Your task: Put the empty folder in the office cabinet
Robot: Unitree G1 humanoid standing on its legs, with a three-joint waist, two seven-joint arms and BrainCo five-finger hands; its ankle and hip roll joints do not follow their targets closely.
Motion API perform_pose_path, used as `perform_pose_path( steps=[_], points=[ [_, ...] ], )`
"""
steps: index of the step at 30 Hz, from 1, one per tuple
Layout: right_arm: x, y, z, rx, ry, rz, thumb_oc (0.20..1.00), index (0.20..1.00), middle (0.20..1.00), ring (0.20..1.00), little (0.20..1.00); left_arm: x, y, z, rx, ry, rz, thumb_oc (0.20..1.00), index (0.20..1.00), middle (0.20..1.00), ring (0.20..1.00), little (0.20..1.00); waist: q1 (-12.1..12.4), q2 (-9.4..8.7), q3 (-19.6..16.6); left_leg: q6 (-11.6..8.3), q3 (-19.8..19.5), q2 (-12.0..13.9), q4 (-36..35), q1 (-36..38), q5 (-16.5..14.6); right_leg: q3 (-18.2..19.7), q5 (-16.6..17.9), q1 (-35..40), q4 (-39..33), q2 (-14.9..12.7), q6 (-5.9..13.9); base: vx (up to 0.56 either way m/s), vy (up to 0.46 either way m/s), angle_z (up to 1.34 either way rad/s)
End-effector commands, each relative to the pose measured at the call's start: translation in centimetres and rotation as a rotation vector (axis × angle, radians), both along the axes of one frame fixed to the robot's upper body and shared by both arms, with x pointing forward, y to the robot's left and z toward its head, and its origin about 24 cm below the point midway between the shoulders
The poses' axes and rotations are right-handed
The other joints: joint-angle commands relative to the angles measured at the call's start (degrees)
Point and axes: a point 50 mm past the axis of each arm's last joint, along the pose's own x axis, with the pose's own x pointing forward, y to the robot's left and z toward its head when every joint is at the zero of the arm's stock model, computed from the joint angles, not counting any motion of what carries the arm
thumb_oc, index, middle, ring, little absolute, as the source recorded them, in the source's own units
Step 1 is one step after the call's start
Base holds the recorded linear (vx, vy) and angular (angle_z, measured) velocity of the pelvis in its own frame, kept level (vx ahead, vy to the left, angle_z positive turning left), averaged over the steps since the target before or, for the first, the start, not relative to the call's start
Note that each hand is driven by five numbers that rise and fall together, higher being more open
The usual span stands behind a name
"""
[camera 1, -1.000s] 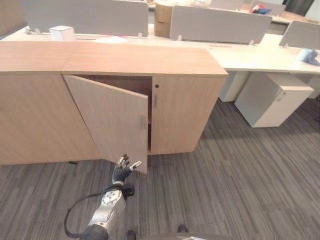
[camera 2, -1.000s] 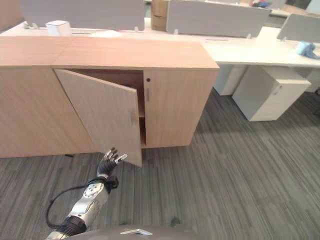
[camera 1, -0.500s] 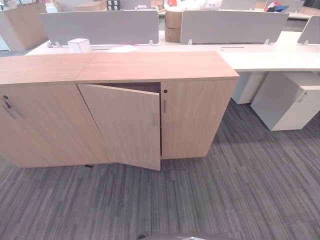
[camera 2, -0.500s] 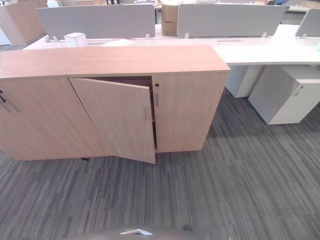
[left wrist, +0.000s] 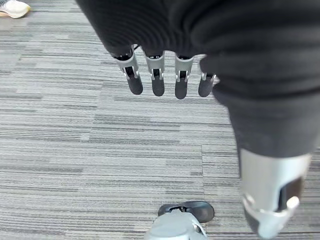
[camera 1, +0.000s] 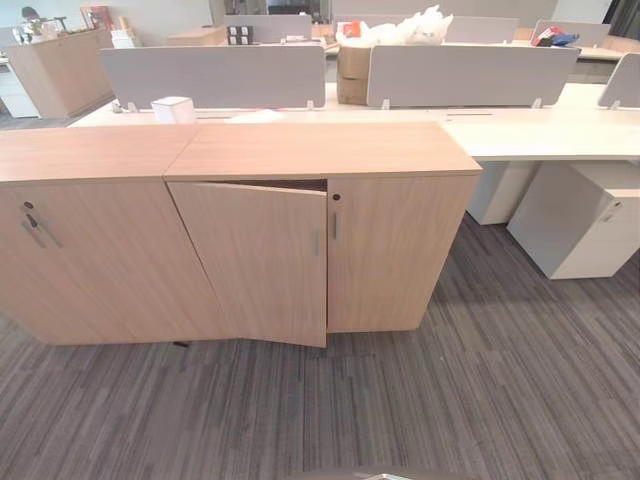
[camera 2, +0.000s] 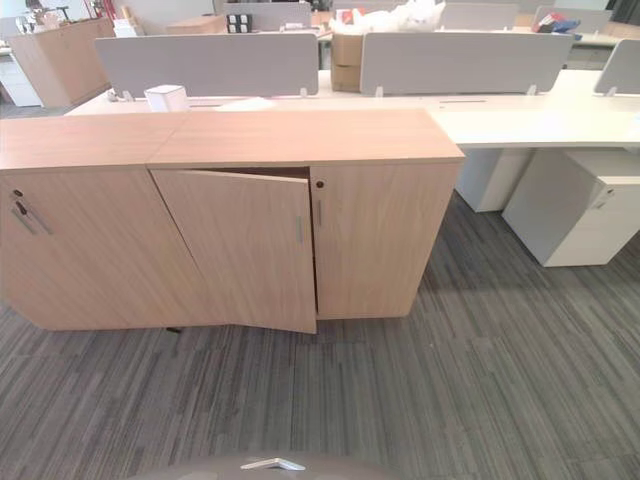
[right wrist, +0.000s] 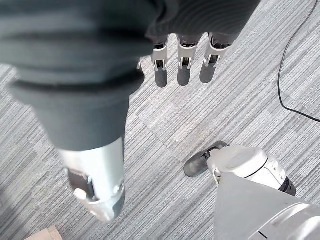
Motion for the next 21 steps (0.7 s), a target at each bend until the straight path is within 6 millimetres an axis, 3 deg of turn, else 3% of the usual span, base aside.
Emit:
perform_pose_path(
  steps=[1,21],
  points=[
    [2.14,0.34,0.10,0.014,-0.032,0.017,1.000,1.000,1.000,1.000,1.000,0.99,-0.06,-0.07,0.002,-0.015,0.049,1.000,1.000,1.000,1.000,1.000,0.49,-0.64,3.21,1.78,-0.49,-1.90,0.04,1.30,-6.46,-0.27,0.11,-1.97,3.12,-3.69,4.17,0.00,0.000,0.00],
    [1.63,0.73,-0.04,0.021,-0.025,0.001,1.000,1.000,1.000,1.000,1.000,1.44,0.30,-0.02,0.026,-0.037,0.055,1.000,1.000,1.000,1.000,1.000,0.61,-0.86,3.47,1.62,-0.52,-1.92,0.04,1.51,-6.75,-0.75,-0.28,-1.46,2.87,-4.00,4.17,0.00,0.000,0.00]
  ],
)
